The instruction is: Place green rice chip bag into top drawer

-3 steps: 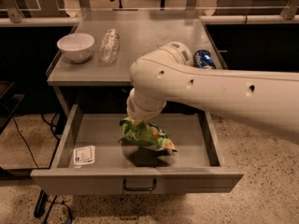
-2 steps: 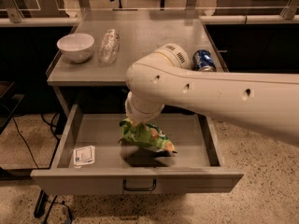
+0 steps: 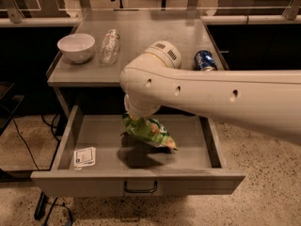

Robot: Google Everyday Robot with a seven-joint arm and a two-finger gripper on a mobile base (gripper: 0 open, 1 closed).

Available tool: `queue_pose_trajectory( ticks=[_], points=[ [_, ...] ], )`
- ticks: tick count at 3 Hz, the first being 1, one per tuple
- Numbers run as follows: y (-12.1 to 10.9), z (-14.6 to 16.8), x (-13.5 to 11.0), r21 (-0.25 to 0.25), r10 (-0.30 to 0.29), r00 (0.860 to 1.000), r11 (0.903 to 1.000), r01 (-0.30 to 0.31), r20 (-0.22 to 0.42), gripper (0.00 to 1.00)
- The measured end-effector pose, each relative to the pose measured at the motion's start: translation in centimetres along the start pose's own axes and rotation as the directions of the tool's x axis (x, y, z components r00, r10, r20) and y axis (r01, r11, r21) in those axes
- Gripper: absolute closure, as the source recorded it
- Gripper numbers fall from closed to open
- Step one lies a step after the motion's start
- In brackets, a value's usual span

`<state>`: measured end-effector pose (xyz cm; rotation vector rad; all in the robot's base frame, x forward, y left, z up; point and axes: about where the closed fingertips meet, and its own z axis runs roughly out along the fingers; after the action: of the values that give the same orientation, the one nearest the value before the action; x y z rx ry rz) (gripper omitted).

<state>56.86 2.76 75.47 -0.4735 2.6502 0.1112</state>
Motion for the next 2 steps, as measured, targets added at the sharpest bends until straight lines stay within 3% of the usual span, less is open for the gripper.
queue_pose_trajectory(
  ticks=[2],
  points=[
    [-2.22, -0.71, -1.84, 0.079, 0.042, 0.998, 0.9959, -0.046, 0.05, 1.0]
  ],
)
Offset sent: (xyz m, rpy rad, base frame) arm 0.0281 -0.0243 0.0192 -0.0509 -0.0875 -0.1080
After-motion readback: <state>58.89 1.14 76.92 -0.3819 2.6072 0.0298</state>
